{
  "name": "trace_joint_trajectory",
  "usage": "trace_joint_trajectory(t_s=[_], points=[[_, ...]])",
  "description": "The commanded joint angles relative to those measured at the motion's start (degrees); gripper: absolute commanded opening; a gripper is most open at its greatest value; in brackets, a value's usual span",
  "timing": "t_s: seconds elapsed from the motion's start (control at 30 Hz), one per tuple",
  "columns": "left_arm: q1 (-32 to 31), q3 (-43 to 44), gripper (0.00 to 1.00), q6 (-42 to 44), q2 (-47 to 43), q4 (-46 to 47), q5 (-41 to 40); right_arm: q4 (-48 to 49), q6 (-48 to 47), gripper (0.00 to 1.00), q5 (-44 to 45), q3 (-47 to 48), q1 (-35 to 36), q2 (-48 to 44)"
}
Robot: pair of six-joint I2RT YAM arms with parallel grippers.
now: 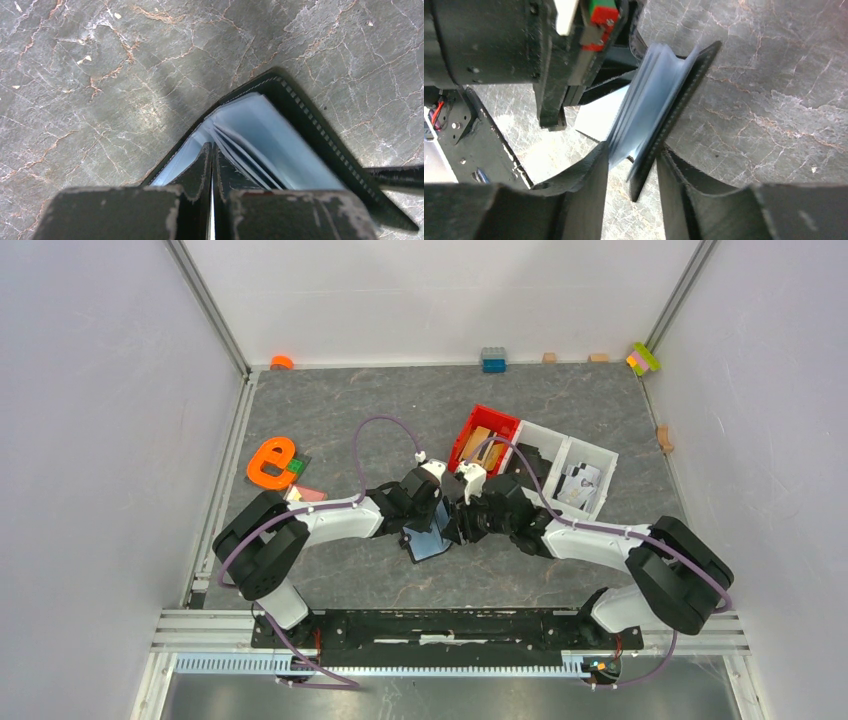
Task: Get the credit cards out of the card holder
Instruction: Remove the credit card from the card holder.
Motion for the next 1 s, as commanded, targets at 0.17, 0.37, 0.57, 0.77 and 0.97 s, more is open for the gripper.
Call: trace_joint_trajectory(t_s=[0.17, 0.37, 0.57, 0.77, 0.97], points=[[-0.1, 0.6, 0.02, 2.0, 0.8, -2.3, 0.0, -8.2, -3.3, 0.36, 10.2, 4.1, 1.6, -0.8], [-0.1, 0.6, 0.02, 2.0, 0.8, -2.4, 0.0, -9.5, -3.6, 0.30, 11.0, 4.9, 1.8, -0.2], [-0.1, 0.6, 0.02, 2.0, 0.9, -2.4, 0.0, -5.7, -3.0, 0.41, 3.8, 4.2, 1.8, 0.5], [-0.1, 0.6, 0.02, 2.0, 0.8, -2.4, 0.0, -2.6, -2.4, 0.46, -1.3, 3.6, 1.8, 1.6], [-0.1, 0.3, 0.02, 1.7, -0.2, -2.4, -0.1, -3.2, -2.2, 0.26, -1.1, 4.3, 1.8, 3.2]])
